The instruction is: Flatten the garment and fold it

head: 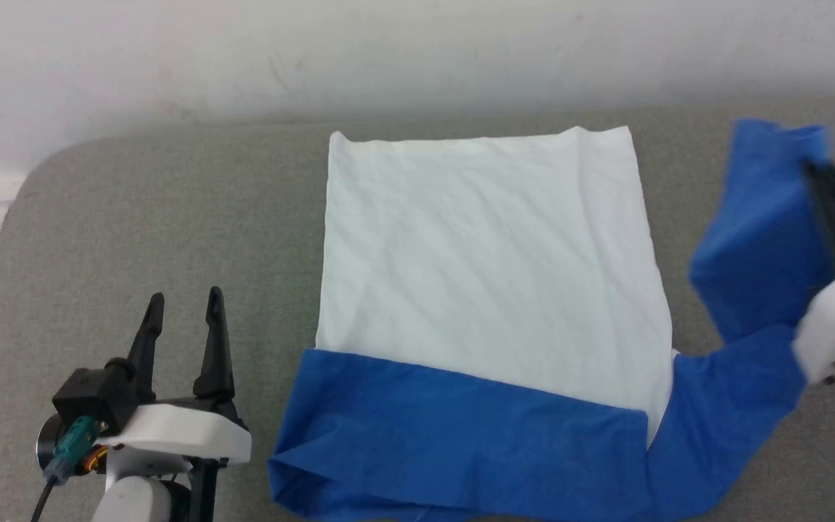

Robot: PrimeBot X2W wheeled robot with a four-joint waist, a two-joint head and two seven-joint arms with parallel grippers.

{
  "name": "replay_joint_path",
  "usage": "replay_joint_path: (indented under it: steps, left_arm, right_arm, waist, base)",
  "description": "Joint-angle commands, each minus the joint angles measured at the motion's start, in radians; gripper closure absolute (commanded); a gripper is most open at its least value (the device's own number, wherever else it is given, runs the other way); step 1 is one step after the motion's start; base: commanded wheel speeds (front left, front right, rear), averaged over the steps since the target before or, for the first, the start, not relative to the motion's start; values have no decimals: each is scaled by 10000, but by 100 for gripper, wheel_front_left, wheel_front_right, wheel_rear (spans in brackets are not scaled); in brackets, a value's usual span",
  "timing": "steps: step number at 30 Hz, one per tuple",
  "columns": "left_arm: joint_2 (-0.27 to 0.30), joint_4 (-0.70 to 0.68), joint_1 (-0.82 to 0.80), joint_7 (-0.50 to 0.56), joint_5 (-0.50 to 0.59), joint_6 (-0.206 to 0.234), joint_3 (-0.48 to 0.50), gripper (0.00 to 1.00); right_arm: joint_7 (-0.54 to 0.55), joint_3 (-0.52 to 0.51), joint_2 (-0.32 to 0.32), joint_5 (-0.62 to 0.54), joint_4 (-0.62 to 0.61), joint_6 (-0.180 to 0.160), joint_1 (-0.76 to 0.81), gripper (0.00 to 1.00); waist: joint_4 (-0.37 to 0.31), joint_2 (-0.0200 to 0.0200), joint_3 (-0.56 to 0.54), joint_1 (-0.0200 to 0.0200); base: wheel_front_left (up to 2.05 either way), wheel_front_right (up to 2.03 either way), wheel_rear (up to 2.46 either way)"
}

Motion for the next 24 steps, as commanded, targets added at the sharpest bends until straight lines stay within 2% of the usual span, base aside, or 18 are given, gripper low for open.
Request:
replay_joint_path:
  steps: [1,5,8,12,17,24]
  left_arm:
    - [-13,-48,132,23,-22,70,-12,0]
    - [-10,-49,163,37,-59,73,-53,0]
    - [-29,-23,150,31,-93,65,-94,0]
    - [-61,27,16,12,-120,31,-171,0]
    - [-74,188,-293,-51,-172,-103,-253,0]
    - [-159,591,-722,-186,-238,-313,-318,0]
  right_arm:
    - [69,429,77,39,-219,-9,163,100]
    - [167,2061,223,-82,-394,-9,267,100]
    - [67,3326,455,-136,158,-9,146,100]
    - [-353,4682,898,-27,1560,-9,-292,100]
    - [-1015,5752,1475,-1,3792,-9,-1206,100]
    - [-1314,7691,1811,468,6401,-9,-2174,100]
  waist:
    - [9,0,-239,3]
    - [52,0,-243,3]
    - [74,0,-194,3]
    - [149,0,-22,3]
    - [352,0,311,3]
    - [811,0,740,3]
  base:
    - [0,0,0]
    - [0,0,0]
    - [0,0,0]
    - [0,0,0]
    - [0,0,0]
    - [0,0,0]
